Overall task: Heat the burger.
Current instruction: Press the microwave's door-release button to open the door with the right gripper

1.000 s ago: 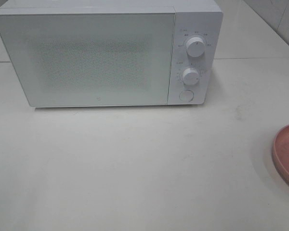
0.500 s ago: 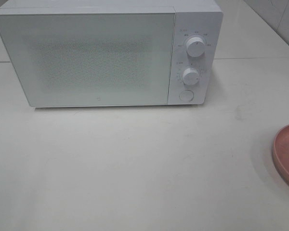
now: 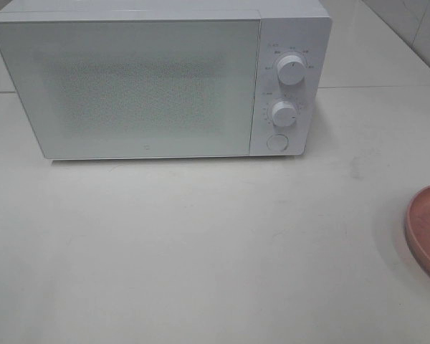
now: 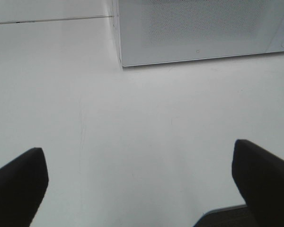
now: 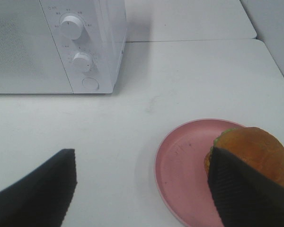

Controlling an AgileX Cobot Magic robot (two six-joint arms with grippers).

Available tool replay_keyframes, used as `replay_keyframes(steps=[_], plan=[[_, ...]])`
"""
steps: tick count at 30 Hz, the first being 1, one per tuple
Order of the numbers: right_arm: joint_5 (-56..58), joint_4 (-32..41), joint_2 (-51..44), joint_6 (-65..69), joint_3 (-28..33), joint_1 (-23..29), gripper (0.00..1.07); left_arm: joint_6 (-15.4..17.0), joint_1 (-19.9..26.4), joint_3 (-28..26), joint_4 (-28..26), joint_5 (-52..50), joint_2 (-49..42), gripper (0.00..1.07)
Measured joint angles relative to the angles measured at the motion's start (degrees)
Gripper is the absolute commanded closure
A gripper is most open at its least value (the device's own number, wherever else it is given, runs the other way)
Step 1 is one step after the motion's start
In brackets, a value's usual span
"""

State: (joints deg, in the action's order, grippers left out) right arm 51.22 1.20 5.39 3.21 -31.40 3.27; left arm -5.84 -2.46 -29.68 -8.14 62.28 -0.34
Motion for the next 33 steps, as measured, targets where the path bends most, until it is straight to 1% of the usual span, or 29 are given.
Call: replay_keyframes(steps=[2,4,6,7,17,33], plan=[[-0.74,0.00,0.86,0.00,0.00,0.00,0.32,0.00,0.00,0.00,0.00,0.00,0.00,0.09],[-4.30,0.00,4.13,0.00,0.00,0.00,0.32,0.00,0.00,0.00,0.00,0.00,0.00,0.09],[-4.98,0.00,4.87,0.00,0.00,0.00,0.32,0.00,0.00,0.00,0.00,0.00,0.00,0.09],[-6.76,0.00,6.82,0.00,0.00,0.00,0.32,0.00,0.00,0.00,0.00,-0.06,0.00,0.09],[-13.46,0.00,15.24,0.00,0.00,0.00,0.32,0.00,0.00,0.00,0.00,-0.17,0.00,0.09],[-21.94,0.00,25.55,0.00,0.00,0.00,0.32,0.00,0.00,0.00,0.00,-0.17,0.00,0.09]])
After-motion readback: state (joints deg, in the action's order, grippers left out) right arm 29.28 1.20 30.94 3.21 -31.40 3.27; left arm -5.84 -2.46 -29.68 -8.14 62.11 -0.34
